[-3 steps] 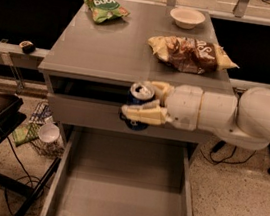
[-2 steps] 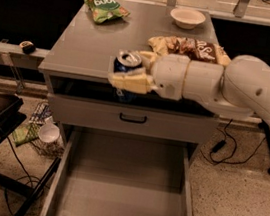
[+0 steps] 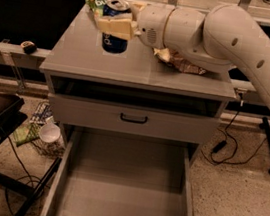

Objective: Pick pepsi can from middle drawer and place on counter

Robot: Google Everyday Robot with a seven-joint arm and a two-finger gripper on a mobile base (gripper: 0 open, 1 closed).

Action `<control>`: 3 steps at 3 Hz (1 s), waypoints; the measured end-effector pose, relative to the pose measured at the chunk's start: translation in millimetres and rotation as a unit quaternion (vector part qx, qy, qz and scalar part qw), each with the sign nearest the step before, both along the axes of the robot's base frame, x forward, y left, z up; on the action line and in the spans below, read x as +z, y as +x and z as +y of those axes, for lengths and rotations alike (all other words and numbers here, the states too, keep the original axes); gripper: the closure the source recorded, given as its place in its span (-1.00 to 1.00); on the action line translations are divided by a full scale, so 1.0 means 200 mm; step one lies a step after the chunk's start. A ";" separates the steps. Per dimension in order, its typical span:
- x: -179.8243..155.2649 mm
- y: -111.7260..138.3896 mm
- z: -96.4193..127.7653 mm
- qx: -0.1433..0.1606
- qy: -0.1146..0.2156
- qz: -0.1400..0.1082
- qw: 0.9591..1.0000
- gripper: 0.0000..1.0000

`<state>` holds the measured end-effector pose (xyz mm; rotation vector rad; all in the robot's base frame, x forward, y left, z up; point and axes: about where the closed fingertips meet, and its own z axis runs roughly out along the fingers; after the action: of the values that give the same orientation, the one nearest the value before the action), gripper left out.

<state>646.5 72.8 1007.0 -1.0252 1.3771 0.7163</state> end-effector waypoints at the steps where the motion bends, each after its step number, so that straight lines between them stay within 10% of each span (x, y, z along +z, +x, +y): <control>1: 0.06 0.10 -0.05 -0.030 0.006 0.009 0.999 1.00; 3: -0.50 0.49 0.12 -0.032 -0.012 0.085 0.996 1.00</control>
Offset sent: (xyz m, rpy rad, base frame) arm 0.1015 0.0377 -0.0791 -0.0779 0.1726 -0.0833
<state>743.7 97.5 907.9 -0.9501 1.5623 0.7547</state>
